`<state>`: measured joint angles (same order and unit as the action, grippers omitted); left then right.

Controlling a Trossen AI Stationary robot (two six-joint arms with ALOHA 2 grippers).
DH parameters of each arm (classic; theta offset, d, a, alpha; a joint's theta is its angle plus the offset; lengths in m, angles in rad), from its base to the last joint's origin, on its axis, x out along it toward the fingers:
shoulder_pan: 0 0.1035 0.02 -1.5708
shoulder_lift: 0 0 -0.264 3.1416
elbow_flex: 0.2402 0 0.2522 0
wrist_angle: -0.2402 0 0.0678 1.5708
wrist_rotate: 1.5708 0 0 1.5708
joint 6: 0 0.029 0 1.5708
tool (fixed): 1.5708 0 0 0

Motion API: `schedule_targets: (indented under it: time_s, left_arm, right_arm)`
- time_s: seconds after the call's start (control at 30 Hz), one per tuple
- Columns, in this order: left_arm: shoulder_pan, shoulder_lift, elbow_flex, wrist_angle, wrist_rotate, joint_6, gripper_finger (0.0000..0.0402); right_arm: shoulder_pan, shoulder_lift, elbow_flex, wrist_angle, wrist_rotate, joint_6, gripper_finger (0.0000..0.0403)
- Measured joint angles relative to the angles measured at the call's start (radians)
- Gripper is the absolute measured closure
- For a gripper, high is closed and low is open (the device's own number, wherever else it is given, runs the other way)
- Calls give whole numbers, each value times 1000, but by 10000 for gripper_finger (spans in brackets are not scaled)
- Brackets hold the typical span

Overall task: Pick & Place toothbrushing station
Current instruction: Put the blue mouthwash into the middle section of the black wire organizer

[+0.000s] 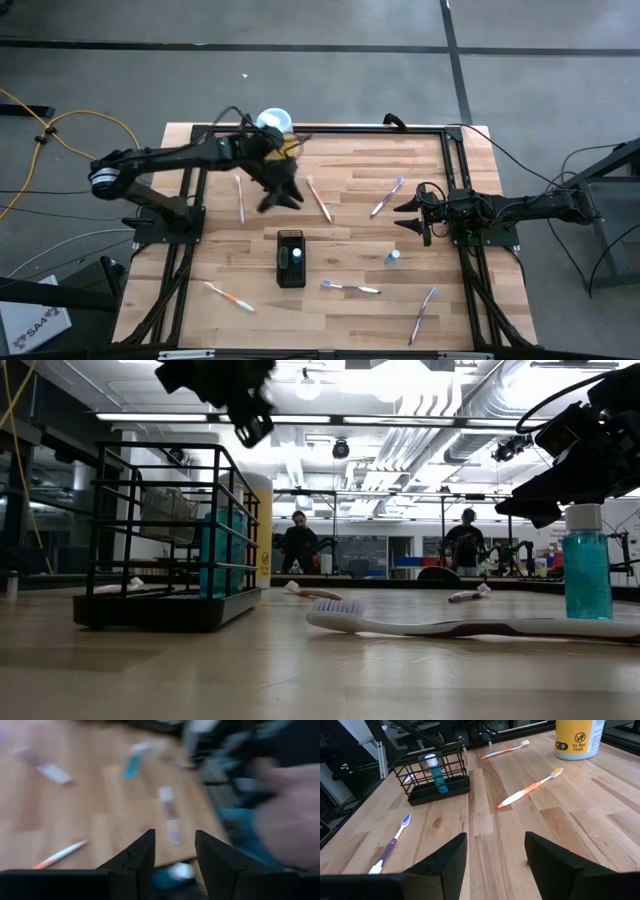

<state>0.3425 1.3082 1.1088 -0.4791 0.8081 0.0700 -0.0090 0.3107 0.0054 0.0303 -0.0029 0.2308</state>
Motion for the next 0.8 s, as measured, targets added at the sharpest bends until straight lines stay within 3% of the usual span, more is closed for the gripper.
schedule_targets:
  time_s: [0.07, 0.13, 0.37, 0.53, 0.8]
  left_arm:
    - [48, -38, -1, -55, 117, 58, 266]
    - [94, -88, -24, -89, 166, 101, 266]
    - [183, -278, -175, -29, 144, 92, 266]
    - [160, -361, -241, 19, 19, 65, 266]
    - [40, -458, -359, 165, -349, 10, 266]
  right_arm:
    - [0, 0, 0, 0, 0, 0, 211]
    - [0, 0, 0, 1, 3, 0, 211]
    - [0, 0, 0, 5, 3, 0, 211]
    - [1, 0, 0, 13, 0, 7, 211]
    - [0, 0, 0, 29, -2, 302, 211]
